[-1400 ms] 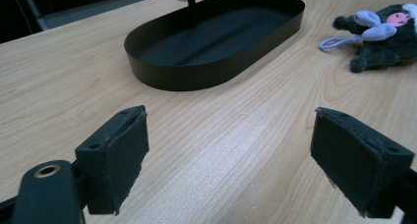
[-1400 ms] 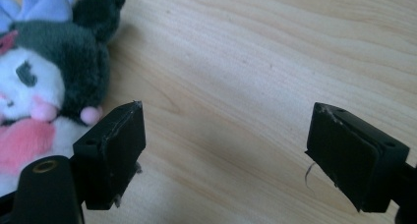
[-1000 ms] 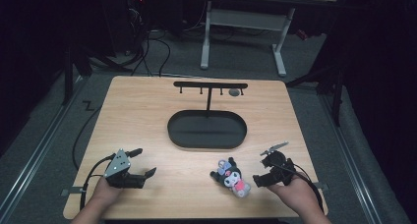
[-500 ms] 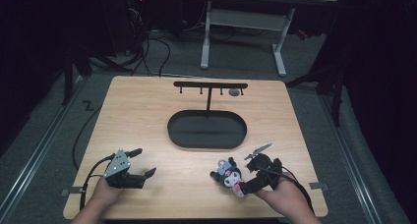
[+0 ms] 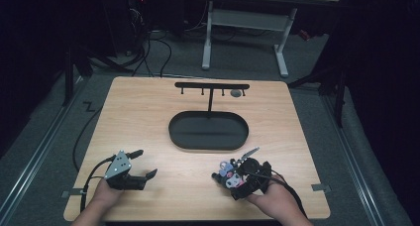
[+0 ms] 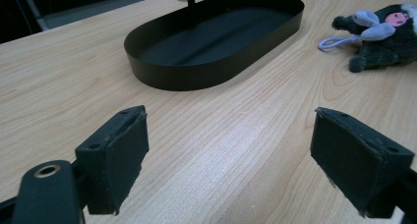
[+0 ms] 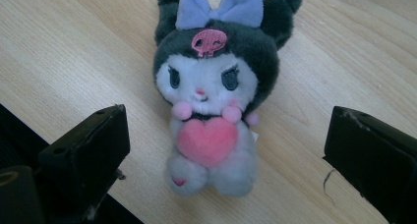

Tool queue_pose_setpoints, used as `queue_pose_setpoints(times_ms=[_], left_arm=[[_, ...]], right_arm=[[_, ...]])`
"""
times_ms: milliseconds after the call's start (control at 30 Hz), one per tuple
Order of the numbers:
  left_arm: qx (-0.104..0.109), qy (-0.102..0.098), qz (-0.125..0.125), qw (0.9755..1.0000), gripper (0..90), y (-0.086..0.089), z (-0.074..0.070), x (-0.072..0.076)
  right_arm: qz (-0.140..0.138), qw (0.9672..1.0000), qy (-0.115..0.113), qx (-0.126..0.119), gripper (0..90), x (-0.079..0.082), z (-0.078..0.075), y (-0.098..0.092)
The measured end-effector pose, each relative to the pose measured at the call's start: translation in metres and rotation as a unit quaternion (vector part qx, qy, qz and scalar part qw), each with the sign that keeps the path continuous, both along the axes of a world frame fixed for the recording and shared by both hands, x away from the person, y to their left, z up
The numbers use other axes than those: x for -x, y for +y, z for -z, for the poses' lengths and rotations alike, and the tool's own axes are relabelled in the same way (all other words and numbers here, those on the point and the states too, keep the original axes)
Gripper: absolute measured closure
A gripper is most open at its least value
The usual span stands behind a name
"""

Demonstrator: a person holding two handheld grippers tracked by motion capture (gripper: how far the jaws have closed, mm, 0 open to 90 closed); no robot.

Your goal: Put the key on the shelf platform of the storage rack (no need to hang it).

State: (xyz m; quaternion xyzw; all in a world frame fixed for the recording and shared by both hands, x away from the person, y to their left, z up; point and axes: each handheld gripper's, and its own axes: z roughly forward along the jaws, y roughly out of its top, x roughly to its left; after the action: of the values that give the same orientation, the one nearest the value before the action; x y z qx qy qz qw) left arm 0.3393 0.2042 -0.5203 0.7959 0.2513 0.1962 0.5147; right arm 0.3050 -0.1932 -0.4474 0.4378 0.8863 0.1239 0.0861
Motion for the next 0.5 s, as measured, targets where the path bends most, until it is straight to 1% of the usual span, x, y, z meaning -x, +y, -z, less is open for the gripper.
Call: queue_pose_setpoints(times_ms=[100, 133, 167, 233, 267, 300, 333, 400, 500], left_arm=[[0.001, 0.000, 0.000, 1.0000, 15.4, 0.000, 0.000, 0.000], [0.002, 0.000, 0.001, 1.0000, 15.4, 0.000, 0.000, 0.000], [0.002, 0.000, 0.001, 1.0000, 15.4, 0.000, 0.000, 0.000], [0.002, 0.001, 0.000, 1.0000, 15.4, 0.000, 0.000, 0.000], [0.003, 0.001, 0.001, 1.0000, 15.4, 0.000, 0.000, 0.000], [0.002, 0.000, 0.000, 1.0000, 15.4, 0.000, 0.000, 0.000], [0.002, 0.000, 0.000, 1.0000, 15.4, 0.000, 0.000, 0.000], [0.001, 0.000, 0.000, 1.0000, 15.4, 0.000, 0.000, 0.000], [0.001, 0.000, 0.000, 1.0000, 15.4, 0.000, 0.000, 0.000]], right_arm=[[0.001, 1.0000, 0.003, 0.003, 4.8, 0.000, 0.003, 0.002], [-0.003, 1.0000, 0.002, 0.002, 5.2, 0.000, 0.004, 0.002], [0.002, 1.0000, 0.007, 0.003, 5.8, 0.001, 0.006, 0.002], [-0.002, 1.0000, 0.008, 0.004, 6.3, 0.000, 0.008, 0.001], [-0.003, 0.9999, 0.013, 0.011, 7.5, 0.000, 0.012, 0.000], [0.001, 0.9998, 0.017, 0.007, 9.0, 0.000, 0.014, 0.000], [0.001, 0.9998, 0.017, 0.007, 9.0, 0.000, 0.014, 0.000], [0.001, 0.9997, 0.024, 0.006, 11.8, 0.002, 0.018, 0.000], [-0.012, 0.9997, 0.019, 0.010, 14.2, 0.004, 0.020, 0.001]])
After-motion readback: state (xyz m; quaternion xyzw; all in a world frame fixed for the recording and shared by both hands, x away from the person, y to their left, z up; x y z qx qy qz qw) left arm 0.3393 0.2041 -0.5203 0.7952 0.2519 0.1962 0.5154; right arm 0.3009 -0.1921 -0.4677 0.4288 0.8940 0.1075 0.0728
